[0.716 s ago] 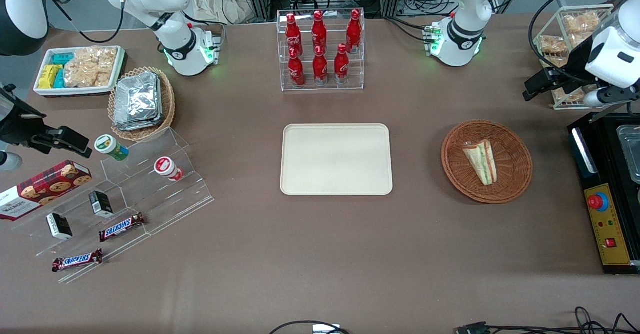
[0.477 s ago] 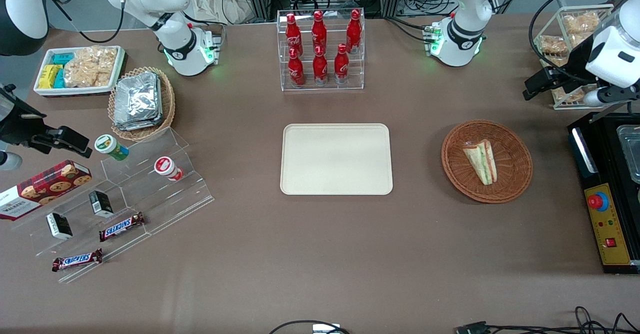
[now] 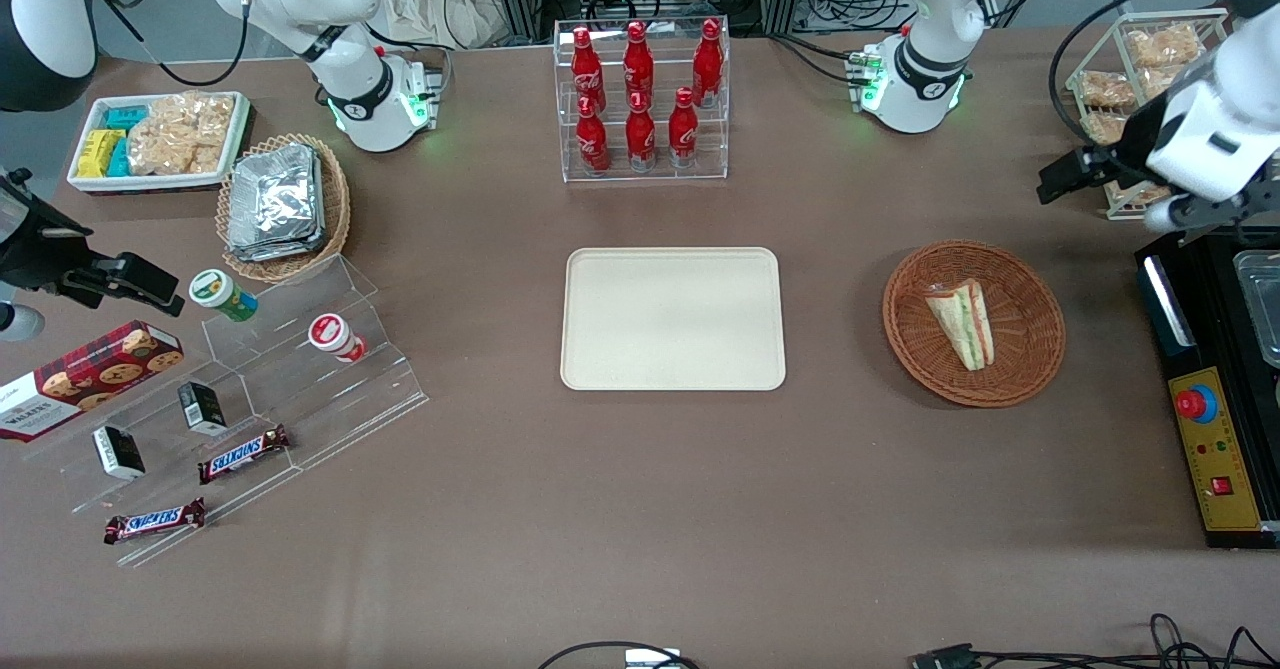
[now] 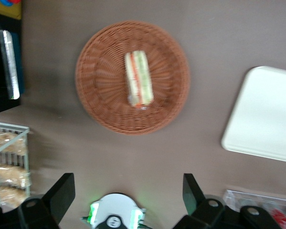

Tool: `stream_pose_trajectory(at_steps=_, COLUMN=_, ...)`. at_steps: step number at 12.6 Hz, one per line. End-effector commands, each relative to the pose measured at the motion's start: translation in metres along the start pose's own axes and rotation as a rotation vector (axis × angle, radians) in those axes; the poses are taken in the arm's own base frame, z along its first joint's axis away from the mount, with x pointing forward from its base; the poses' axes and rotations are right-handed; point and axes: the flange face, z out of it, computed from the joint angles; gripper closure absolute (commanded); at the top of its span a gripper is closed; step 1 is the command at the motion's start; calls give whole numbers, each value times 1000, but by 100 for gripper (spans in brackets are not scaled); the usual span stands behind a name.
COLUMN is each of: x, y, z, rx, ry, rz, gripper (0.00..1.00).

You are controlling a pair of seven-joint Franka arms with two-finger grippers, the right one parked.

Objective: Place sandwich from basket to tray
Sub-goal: 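Move the left gripper over the wrapped sandwich in the wicker basket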

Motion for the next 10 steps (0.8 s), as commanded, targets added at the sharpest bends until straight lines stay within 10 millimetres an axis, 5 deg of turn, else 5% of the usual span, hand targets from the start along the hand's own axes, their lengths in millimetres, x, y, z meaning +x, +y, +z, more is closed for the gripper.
stream_pose_trajectory(at_steps=1, x=5, y=-1, z=82, rx=48, ry=40, rz=-11, gripper=0)
stream_pose_trajectory(at_steps=10, x=65, y=11, z=292, rx=-33, ry=112, rz=-132, gripper=0)
